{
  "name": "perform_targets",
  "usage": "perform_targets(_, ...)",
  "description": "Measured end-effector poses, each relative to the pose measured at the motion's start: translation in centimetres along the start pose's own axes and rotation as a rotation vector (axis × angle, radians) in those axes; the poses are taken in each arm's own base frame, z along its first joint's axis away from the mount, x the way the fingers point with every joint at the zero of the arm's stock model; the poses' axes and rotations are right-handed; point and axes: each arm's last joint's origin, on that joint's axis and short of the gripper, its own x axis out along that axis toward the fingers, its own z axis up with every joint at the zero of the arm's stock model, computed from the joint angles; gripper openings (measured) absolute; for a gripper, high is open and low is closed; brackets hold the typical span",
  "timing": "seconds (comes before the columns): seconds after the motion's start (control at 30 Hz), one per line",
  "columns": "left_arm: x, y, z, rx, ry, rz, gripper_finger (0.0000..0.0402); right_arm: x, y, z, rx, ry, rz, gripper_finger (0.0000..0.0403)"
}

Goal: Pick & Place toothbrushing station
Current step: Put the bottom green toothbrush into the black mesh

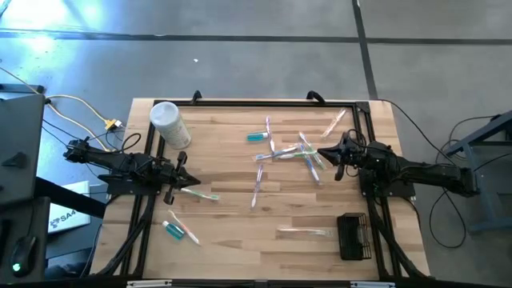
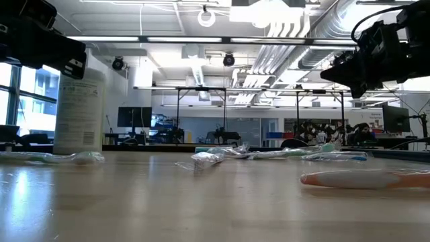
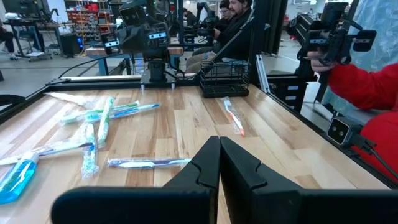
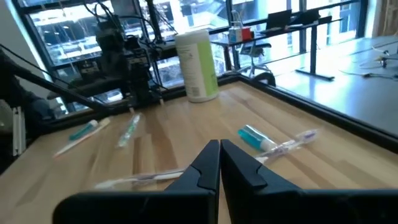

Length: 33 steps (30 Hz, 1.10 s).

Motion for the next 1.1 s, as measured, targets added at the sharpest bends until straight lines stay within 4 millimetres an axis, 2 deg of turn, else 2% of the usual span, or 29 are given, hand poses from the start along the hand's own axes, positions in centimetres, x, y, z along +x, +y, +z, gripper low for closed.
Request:
perform_targets(0.77, 0.0, 0.0, 0.0, 0.053, 0.001, 0.002, 0.0006, 0.1, 0.1, 0.1, 0.067, -0.004, 0.032, 0.0004)
perform_targets(0.93, 0.0, 0.0, 0.0, 0.053, 0.001, 0.002, 0.0006, 0.0, 0.2, 0.7, 0.009, -0.068, 0.036, 0.0004)
perform_targets(1.1, 0.0, 0.0, 0.0, 0.053, 0.001, 0.002, 0.0006, 0.0, 0.6, 1.8, -0.123, -0.111, 0.092, 0.0004)
